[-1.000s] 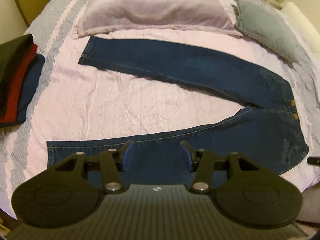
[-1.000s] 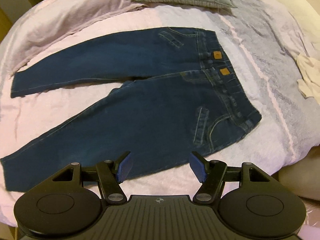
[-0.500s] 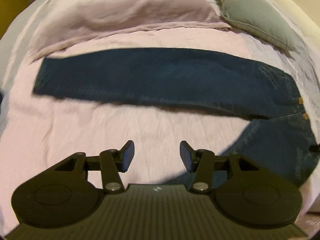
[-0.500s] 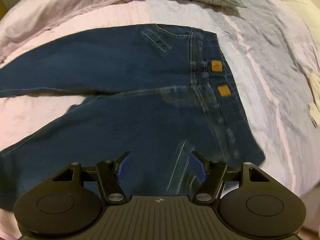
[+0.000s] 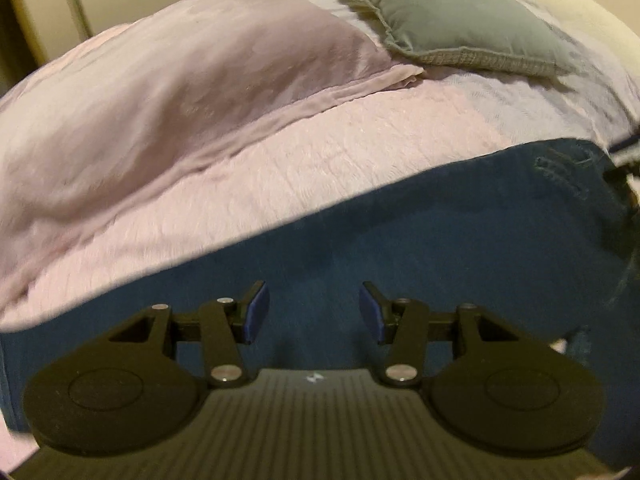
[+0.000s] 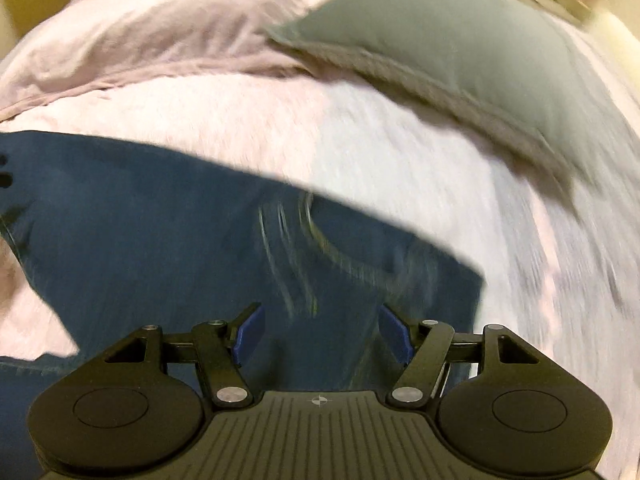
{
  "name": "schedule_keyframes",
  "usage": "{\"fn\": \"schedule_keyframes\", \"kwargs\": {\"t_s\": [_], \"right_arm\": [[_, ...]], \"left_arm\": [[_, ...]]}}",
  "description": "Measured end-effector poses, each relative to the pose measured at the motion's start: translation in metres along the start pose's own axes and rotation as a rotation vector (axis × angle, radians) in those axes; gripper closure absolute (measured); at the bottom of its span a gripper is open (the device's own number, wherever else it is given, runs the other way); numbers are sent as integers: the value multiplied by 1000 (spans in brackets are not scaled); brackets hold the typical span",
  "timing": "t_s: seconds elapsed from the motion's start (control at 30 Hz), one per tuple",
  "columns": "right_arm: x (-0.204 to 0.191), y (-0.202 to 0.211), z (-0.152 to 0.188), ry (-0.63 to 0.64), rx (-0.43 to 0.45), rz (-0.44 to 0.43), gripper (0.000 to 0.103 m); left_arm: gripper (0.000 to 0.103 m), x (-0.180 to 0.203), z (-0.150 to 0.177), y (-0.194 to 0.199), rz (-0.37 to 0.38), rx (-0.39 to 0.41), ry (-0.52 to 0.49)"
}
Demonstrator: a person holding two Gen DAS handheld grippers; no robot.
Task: Fold clothes
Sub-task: 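Move both grippers toward the two jeans leg hems, then grasp one leg hem with each gripper, then lift the leg hems with both grippers, fold them over toward the waistband, release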
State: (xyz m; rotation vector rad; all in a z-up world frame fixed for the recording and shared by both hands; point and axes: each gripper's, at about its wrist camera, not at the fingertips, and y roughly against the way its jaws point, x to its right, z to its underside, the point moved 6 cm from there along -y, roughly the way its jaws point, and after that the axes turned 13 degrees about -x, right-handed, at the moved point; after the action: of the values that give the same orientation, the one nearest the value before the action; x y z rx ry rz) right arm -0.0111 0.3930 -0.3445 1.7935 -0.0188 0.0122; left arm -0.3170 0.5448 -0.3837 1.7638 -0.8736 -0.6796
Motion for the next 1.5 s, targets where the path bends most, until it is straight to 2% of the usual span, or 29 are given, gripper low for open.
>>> {"fn": "schedule_keyframes", "kwargs": {"t_s": [0.13, 0.33, 0.43, 0.57, 0.63, 0.67, 0.7, 0.73, 0.77, 0.8, 0.9, 1.0, 1.13, 1.23, 1.33, 1.43, 1.47, 1.5], "right_arm": [[14, -18, -30, 90, 16, -85, 37], [38, -56, -63, 202, -16, -150, 37], [47, -76, -75, 218, -56, -178, 37], [51, -103, -78, 186, -166, -239, 37], [47, -110, -74, 193, -194, -256, 37], [45, -110, -72, 208, -188, -248, 37], [42, -108, -70, 228, -176, -234, 60], [38, -105, -67, 244, -171, -244, 86], [34, -99, -62, 254, -159, -234, 88], [31, -91, -58, 273, -132, -212, 98], [22, -60, -44, 327, -44, -138, 99], [7, -23, -30, 376, 42, -51, 99], [-25, 39, 6, 445, 149, 78, 99], [-52, 81, 50, 488, 170, 113, 100], [-78, 111, 107, 515, 133, 126, 99], [-111, 98, 170, 517, -28, 164, 97], [-120, 89, 190, 505, -74, 194, 93], [-128, 80, 209, 489, -114, 229, 86]], "left_arm": [[57, -21, -24, -24, 4, -15, -97], [57, -47, -43, -56, 14, -77, -252], [57, -56, -47, -72, 48, -132, -292], [57, -62, -45, -82, 99, -166, -303], [69, -63, -43, -84, 124, -175, -312], [84, -62, -42, -84, 138, -179, -321], [92, -60, -40, -83, 139, -182, -342], [93, -57, -38, -80, 117, -168, -372], [96, -54, -36, -76, 95, -153, -397], [97, -52, -34, -70, 82, -134, -400], [99, -50, -29, -48, 46, -76, -400], [100, -51, -20, -7, 8, -1, -371], [100, -38, 20, 66, -16, 116, -239], [99, -14, 78, 121, -17, 147, -185], [97, 20, 146, 151, 7, 84, -130], [96, 52, 211, 148, 82, -46, -16], [94, 62, 230, 146, 108, -83, 21], [94, 71, 247, 145, 123, -118, 54]]}}
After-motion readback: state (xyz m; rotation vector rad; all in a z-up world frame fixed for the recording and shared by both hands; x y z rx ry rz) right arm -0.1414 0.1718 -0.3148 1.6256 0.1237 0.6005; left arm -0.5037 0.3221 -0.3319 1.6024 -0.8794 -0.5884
